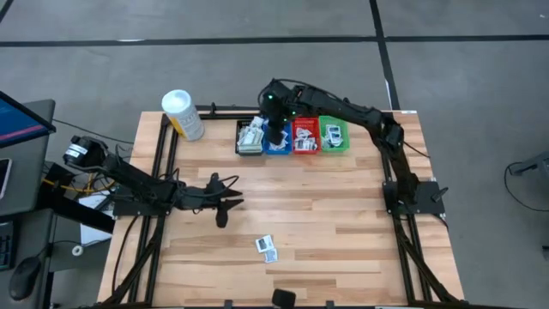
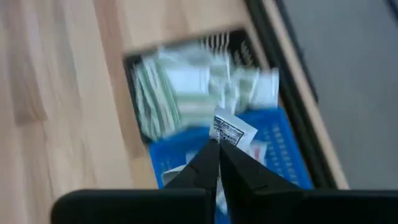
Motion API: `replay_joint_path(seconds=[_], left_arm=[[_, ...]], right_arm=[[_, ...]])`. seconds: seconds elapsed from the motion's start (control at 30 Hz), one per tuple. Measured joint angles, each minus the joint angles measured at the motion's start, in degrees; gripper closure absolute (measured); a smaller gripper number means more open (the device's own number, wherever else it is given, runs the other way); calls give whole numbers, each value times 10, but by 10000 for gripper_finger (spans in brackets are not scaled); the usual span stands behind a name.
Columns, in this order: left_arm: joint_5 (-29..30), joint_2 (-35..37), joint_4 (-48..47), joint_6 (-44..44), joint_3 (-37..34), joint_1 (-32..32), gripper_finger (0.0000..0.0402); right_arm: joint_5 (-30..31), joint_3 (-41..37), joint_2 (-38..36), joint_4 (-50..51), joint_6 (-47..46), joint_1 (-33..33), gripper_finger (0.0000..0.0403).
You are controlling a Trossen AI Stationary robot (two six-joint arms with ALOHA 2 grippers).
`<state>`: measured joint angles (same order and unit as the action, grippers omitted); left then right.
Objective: Pick & Place First Aid Supplies
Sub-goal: Put the orange ointment pack in the blue bin, then put the gray towelette pack in the red bin
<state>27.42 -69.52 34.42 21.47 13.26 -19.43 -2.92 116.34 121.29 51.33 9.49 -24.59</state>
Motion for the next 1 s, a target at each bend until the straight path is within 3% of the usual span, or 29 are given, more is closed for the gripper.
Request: replay_joint_path(seconds=[0.3, 0.5, 0.77, 1.0], left_arm=[[0, 0, 3, 0, 0, 22, 280], [0, 0, 3, 8, 0, 21, 280], [-9, 0, 4, 37, 0, 21, 280], [-45, 0, 4, 60, 0, 19, 280]], right_arm=[[9, -3, -1, 8, 1, -9, 266], [15, -4, -1, 80, -10, -4, 199], [-19, -4, -1, 124, -39, 40, 199], [-52, -4, -1, 125, 22, 145, 217]])
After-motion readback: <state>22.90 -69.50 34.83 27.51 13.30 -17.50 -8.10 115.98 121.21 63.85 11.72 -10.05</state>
